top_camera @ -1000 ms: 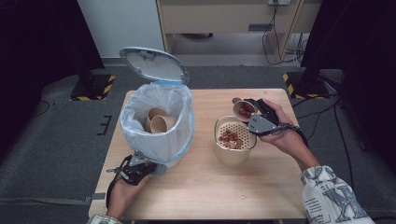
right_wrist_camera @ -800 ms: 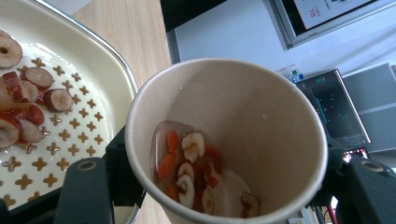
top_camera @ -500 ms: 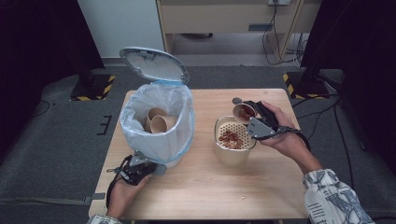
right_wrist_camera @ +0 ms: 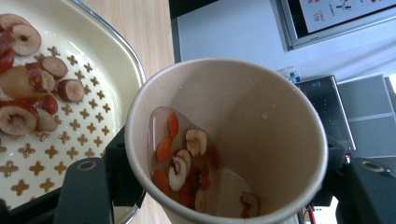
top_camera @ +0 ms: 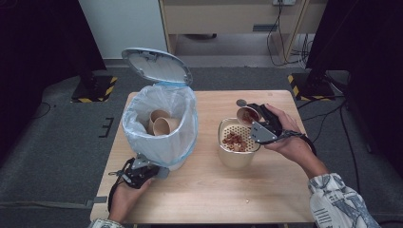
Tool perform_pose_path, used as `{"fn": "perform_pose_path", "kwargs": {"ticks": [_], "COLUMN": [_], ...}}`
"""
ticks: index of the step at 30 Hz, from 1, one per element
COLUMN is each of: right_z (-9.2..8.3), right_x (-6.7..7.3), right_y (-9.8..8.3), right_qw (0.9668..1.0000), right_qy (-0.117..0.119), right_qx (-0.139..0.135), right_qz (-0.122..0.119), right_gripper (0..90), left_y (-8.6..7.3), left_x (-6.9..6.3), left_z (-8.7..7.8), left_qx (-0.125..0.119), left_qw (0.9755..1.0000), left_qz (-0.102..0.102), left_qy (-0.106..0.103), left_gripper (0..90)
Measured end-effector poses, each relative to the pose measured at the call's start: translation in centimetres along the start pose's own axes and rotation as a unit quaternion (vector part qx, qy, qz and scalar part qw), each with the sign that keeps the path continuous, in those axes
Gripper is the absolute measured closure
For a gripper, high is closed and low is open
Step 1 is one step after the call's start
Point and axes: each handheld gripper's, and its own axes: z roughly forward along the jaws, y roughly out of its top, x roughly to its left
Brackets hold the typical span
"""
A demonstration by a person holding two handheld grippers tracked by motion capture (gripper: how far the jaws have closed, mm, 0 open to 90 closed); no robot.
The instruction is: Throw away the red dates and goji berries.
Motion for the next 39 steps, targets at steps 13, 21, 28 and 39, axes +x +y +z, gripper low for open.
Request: {"fn": "perform_pose_path", "kwargs": {"ticks": [13,21,28,39], "right_z": [-0.2,-0.4,-0.4,-0.4], "right_x": [0.0,0.1,0.2,0.3], "right_y": [0.5,0.8,1.1,1.3], "right_qw": [0.9998,0.9995,0.9994,0.9987], "right_qy": [-0.001,-0.003,-0.003,-0.005], "right_qx": [-0.002,0.004,0.002,0.009], "right_qz": [-0.018,-0.030,-0.034,-0.049], "right_gripper": [31.7,31.7,31.5,31.4], "left_y": [0.0,0.0,0.0,0.0], "left_x": [0.0,0.0,0.0,0.0], "left_z": [0.0,0.0,0.0,0.0], "left_qx": [0.000,0.000,0.000,0.000], "left_qw": [1.0000,1.0000,1.0000,1.0000], "left_qz": [0.000,0.000,0.001,0.000], "left_qy": [0.000,0.000,0.000,0.000], "left_gripper": [90.0,90.0,90.0,90.0]}}
